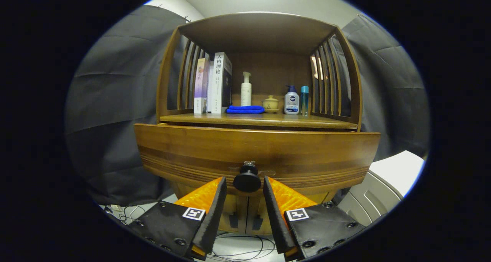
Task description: Pull open the drawer, take out the items inside it, and place them on the countertop above the cabinet.
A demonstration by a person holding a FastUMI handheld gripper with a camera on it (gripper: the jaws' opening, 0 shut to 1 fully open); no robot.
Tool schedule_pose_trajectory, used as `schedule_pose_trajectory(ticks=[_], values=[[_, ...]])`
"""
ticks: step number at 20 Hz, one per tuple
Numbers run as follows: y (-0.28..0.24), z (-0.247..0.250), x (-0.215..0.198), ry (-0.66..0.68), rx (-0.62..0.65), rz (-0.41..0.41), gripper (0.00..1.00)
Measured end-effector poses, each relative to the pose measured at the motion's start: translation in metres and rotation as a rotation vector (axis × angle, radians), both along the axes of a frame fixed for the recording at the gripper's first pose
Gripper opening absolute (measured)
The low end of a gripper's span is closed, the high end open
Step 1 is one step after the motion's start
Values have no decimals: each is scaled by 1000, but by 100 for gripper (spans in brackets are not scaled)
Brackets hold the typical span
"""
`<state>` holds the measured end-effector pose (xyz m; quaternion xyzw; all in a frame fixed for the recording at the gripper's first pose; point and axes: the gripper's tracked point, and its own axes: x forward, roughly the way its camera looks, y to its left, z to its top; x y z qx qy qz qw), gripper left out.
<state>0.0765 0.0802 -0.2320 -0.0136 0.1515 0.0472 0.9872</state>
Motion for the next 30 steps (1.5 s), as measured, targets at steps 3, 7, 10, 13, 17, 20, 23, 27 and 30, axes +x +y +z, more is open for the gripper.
schedule_pose_trajectory(ticks=[3,7,10,13,17,20,23,27,30], values=[[4,-10,16,61,44,-25,57],[3,-13,18,91,38,-19,38],[2,-13,8,109,73,-18,38],[1,-10,-12,96,55,9,38],[1,-13,-45,102,32,35,38],[2,-11,-66,96,6,60,38],[7,-11,-83,99,-7,95,38],[7,-11,-99,96,-22,115,38],[8,-6,-100,90,-2,117,43]])
